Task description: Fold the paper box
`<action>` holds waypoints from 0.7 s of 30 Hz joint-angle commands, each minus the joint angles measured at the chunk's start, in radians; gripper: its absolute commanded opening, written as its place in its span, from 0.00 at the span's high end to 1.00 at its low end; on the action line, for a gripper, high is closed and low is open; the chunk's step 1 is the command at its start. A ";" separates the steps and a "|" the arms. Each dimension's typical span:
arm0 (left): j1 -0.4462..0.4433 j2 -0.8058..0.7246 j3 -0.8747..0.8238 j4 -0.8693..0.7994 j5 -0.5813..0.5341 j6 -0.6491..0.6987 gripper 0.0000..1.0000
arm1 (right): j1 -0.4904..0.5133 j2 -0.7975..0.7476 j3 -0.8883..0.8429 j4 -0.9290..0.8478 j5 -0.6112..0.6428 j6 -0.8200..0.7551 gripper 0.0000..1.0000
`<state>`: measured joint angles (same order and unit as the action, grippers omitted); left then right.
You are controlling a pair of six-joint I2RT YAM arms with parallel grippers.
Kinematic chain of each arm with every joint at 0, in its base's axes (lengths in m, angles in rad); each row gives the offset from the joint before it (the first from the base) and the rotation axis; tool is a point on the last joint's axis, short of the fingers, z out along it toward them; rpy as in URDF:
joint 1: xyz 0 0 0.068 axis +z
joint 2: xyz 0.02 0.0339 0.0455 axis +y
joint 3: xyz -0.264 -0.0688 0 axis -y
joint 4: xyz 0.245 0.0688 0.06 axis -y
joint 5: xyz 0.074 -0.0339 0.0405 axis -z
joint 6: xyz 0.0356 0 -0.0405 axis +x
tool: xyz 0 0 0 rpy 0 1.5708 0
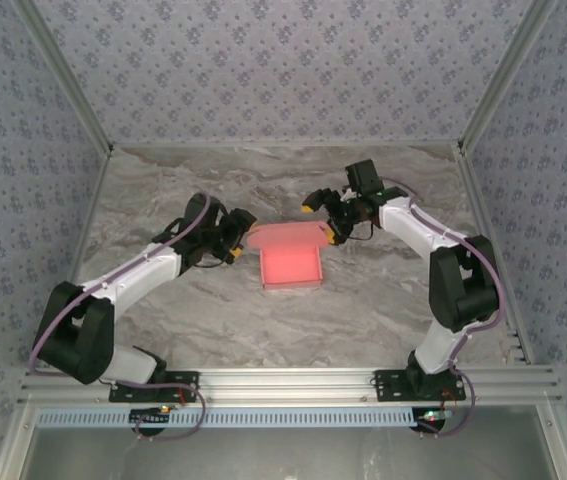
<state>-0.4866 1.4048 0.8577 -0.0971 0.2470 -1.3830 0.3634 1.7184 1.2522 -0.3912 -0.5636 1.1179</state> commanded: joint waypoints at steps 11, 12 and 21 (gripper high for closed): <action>0.004 -0.002 0.025 -0.017 0.044 -0.080 0.20 | 0.057 -0.054 -0.051 0.038 0.077 0.088 0.15; 0.021 -0.011 0.024 -0.024 0.045 -0.052 0.16 | 0.053 -0.057 -0.051 0.036 0.076 0.086 0.15; 0.128 -0.161 0.032 -0.127 -0.133 0.449 0.01 | 0.058 -0.092 -0.116 0.010 0.089 0.077 0.14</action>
<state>-0.3710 1.2709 0.8677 -0.2222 0.1699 -1.1904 0.4110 1.6600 1.1446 -0.3546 -0.4919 1.1797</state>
